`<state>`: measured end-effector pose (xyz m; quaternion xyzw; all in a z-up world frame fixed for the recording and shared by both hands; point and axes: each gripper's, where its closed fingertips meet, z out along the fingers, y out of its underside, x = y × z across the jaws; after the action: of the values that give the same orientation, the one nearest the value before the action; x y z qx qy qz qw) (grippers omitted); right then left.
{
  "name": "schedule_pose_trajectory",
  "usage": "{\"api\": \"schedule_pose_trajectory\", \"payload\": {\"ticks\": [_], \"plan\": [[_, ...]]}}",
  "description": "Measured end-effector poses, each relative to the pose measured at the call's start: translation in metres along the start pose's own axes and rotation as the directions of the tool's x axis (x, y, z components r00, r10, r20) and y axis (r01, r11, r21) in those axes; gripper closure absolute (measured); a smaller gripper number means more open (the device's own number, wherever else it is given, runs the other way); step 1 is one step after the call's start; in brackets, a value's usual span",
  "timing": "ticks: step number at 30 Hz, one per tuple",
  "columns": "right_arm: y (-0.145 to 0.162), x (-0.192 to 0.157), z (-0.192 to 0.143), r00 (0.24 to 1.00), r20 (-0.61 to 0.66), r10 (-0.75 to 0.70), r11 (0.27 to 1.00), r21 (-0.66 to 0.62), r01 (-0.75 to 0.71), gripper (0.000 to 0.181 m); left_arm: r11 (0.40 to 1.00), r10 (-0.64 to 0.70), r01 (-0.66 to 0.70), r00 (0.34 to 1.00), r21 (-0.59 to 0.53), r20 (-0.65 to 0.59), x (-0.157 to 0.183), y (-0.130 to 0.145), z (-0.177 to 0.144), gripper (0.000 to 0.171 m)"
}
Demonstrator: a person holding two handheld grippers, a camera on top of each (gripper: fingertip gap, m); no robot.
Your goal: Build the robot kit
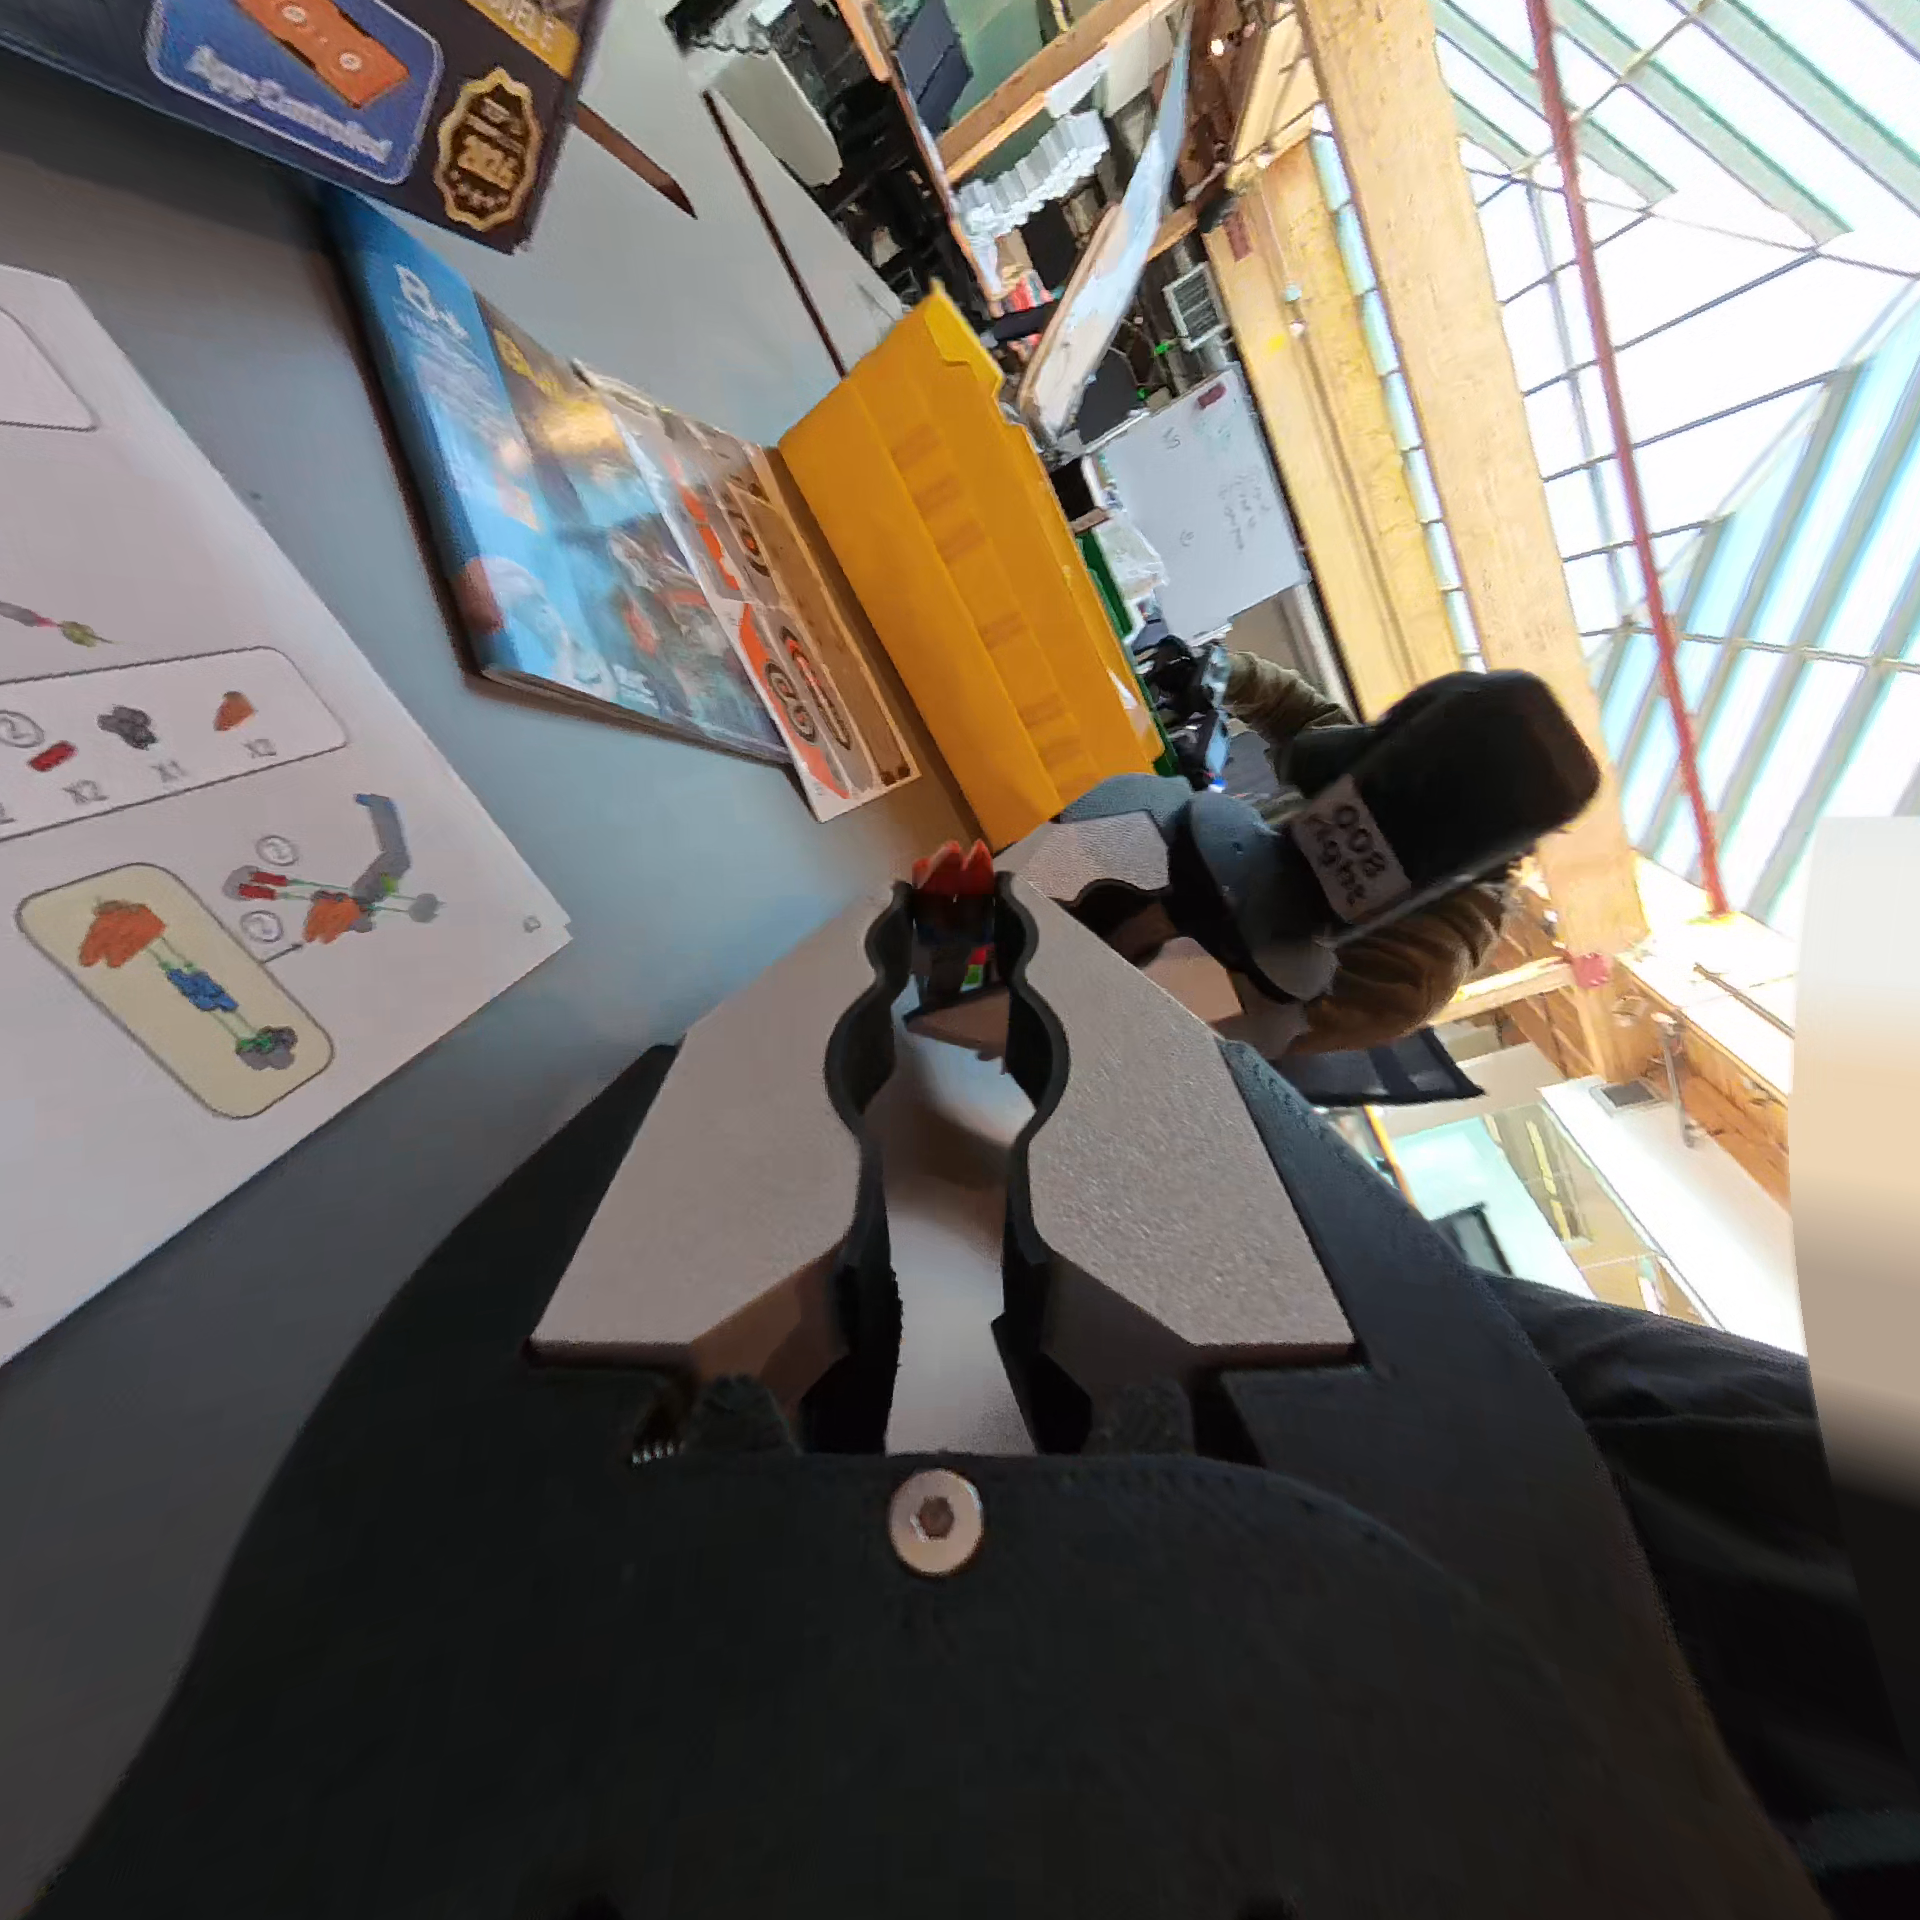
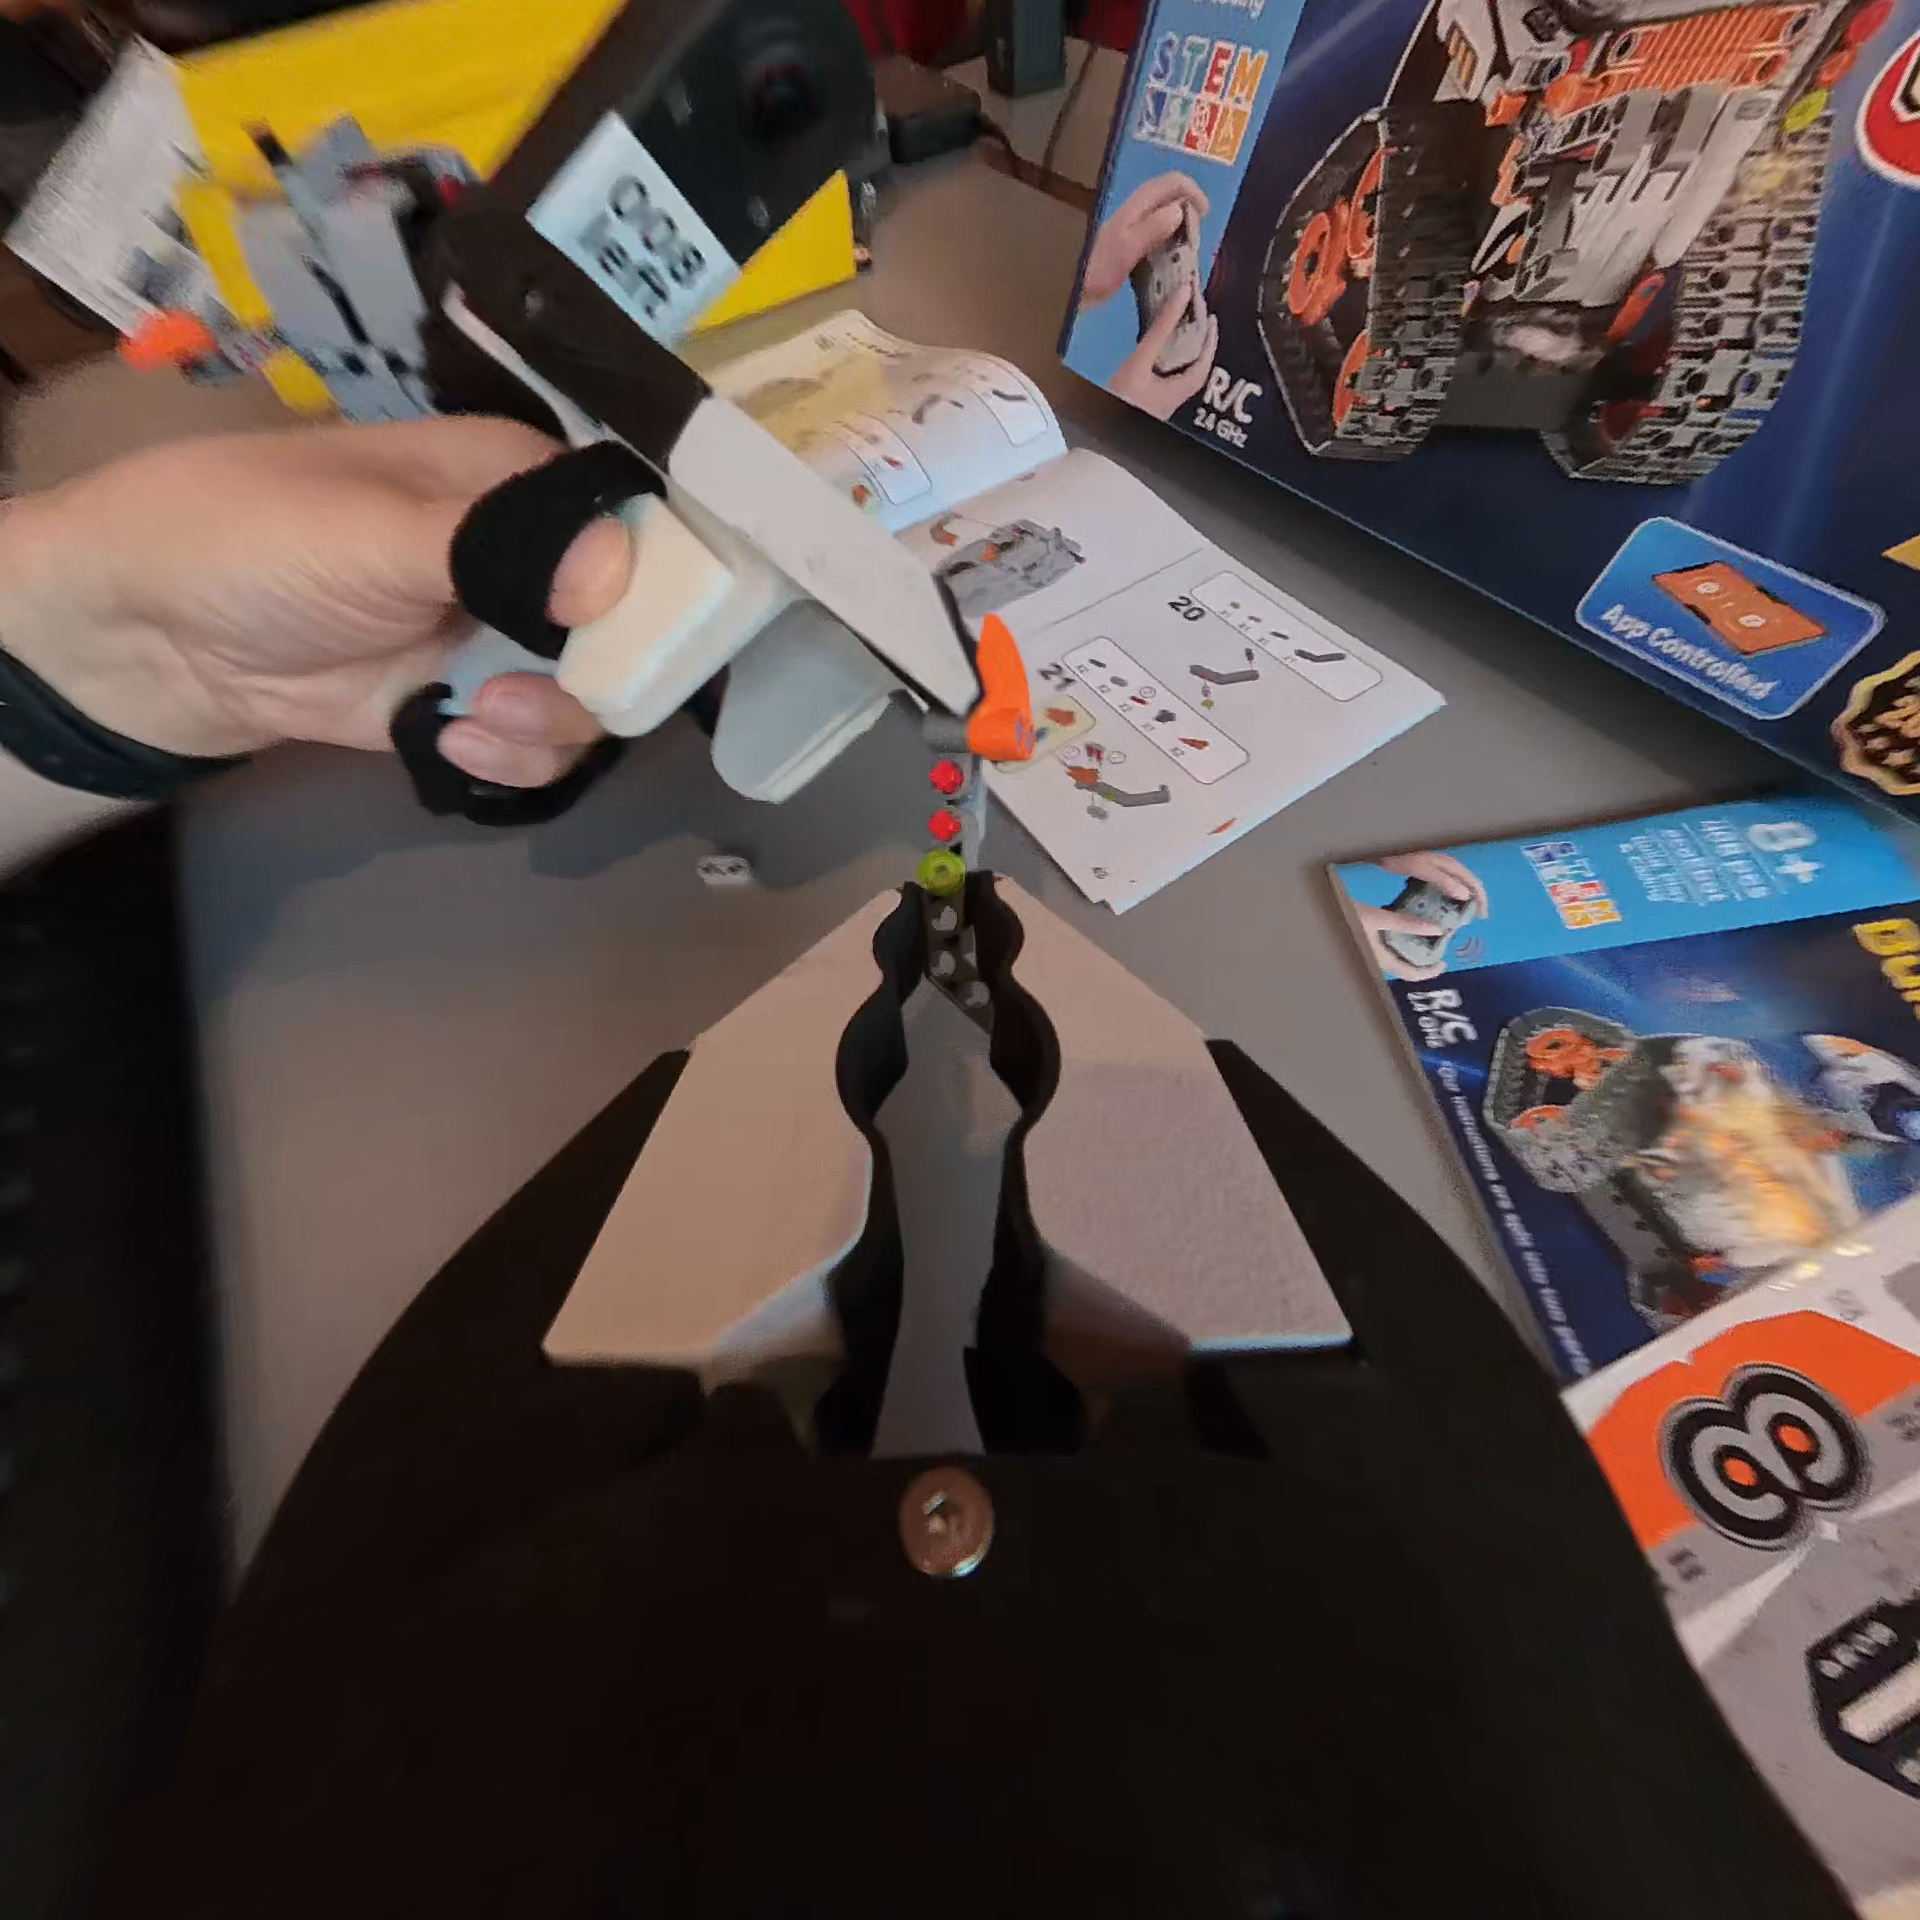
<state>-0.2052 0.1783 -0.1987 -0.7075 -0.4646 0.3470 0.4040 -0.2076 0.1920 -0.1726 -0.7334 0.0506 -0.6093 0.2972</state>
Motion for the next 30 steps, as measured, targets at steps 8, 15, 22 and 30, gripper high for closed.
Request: {"api": "schedule_pose_trajectory", "payload": {"ticks": [8, 15, 22, 30], "plan": [[-0.027, -0.024, -0.054, 0.571, 0.67, 0.475, 0.792, -0.042, -0.609, 0.174, 0.908, 0.4, -0.407, 0.912, -0.096, -0.087, 0.033, -0.004, -0.012, 0.144], [-0.031, -0.023, -0.059, 0.605, 0.677, 0.42, 0.814, 0.013, -0.581, 0.174, 0.917, 0.365, -0.386, 0.914, -0.102, -0.178, 0.052, 0.009, -0.007, 0.16], [-0.035, -0.021, -0.055, 0.634, 0.662, 0.4, 0.81, 0.069, -0.582, 0.175, 0.972, 0.182, -0.218, 0.935, -0.087, -0.303, 0.06, 0.015, 0.005, 0.162], [-0.028, -0.025, -0.043, 0.666, 0.634, 0.393, 0.834, 0.061, -0.549, 0.174, 0.973, 0.181, -0.214, 0.939, -0.086, -0.293, 0.058, 0.018, 0.01, 0.166]]}}
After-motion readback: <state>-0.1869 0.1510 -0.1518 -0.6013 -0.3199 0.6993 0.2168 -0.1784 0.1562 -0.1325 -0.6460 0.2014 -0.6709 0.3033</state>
